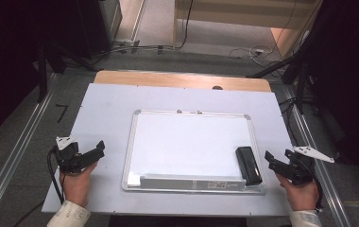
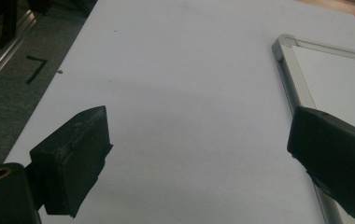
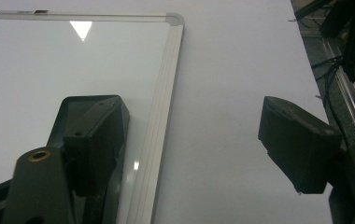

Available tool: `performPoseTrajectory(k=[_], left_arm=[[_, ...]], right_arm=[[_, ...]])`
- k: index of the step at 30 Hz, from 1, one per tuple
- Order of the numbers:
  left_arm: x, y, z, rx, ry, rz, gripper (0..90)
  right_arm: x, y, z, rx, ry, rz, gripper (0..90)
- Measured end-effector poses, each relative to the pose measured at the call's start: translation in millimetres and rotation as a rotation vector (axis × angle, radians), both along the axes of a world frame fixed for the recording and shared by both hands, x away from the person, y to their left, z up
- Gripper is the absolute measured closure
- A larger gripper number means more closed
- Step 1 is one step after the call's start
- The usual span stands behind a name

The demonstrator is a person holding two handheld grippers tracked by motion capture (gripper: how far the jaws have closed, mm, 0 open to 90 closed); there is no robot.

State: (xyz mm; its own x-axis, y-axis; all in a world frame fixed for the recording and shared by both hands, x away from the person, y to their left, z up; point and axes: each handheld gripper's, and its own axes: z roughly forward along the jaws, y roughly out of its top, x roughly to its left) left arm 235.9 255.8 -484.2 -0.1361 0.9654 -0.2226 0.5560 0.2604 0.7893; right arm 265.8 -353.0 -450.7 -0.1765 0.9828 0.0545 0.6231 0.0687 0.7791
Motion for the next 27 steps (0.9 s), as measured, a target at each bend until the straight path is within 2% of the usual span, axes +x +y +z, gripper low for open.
performPoseTrajectory(k=[27], left_arm=[[0.4, -0.4, 0.2, 0.001, 0.001, 0.001, 6.3]], right_arm=[[-4.8, -23.4, -3.7, -0.002, 0.008, -0.061, 21.0]])
